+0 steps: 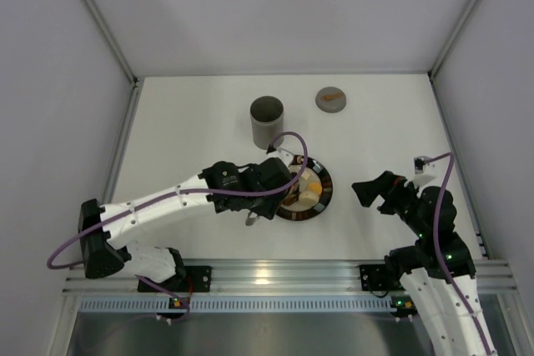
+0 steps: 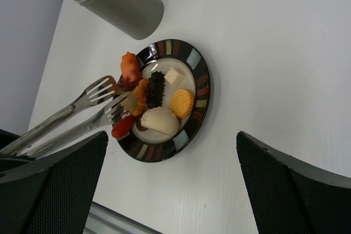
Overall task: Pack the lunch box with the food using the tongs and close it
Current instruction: Pick up the fake food from the plate.
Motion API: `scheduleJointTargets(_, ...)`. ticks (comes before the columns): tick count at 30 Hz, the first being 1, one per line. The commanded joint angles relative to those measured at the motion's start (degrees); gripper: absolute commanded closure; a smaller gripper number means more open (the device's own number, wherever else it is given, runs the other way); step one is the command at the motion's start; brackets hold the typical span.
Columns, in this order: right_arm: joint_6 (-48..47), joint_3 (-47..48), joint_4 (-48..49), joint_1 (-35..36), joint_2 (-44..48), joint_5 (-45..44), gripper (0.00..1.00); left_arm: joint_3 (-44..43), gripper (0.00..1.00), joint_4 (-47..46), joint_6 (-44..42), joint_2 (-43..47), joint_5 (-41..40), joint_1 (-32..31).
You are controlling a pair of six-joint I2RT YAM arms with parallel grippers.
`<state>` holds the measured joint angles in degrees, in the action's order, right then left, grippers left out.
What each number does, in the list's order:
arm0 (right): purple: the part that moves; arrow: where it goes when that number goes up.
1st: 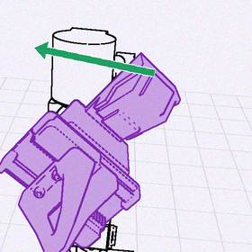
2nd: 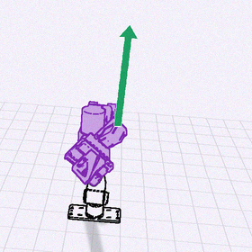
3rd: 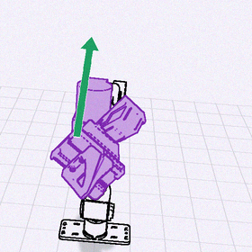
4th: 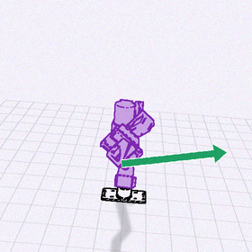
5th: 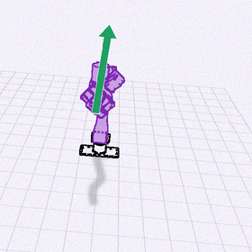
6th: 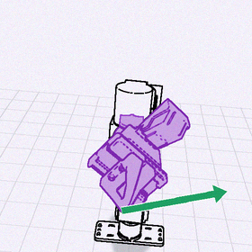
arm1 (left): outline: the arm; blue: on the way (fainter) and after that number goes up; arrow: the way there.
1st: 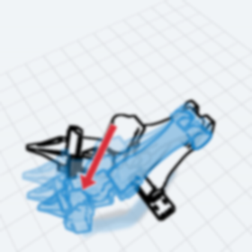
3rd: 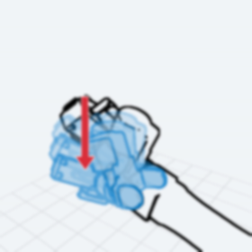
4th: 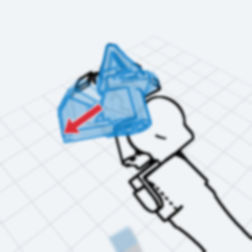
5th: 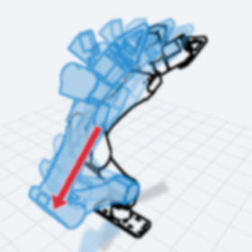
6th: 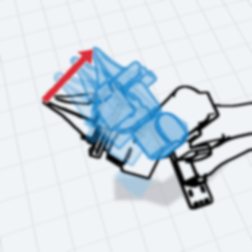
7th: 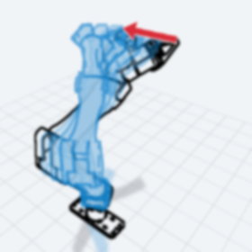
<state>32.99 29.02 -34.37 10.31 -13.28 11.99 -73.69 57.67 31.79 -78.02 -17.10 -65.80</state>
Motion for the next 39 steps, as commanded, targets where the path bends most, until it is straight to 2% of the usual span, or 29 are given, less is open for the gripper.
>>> scheduleJointTargets(1, -0.8, 2.4, -0.9, -0.6, 0.7, -0.7, 0.00, -0.4, 0.45, -2.7, -0.6, -0.9, -1.3, -0.3)
scheduleJointTargets(25, -1.1, 3.0, -0.8, -0.6, 0.0, -0.7, 0.00, 0.2, 0.46, -3.8, -1.0, -3.6, -0.4, -0.3)
scheduleJointTargets(39, -1.3, 3.3, -0.7, -0.6, -0.5, -0.9, 0.01, 0.6, 0.51, -3.9, -1.2, -4.4, 0.8, -0.3)
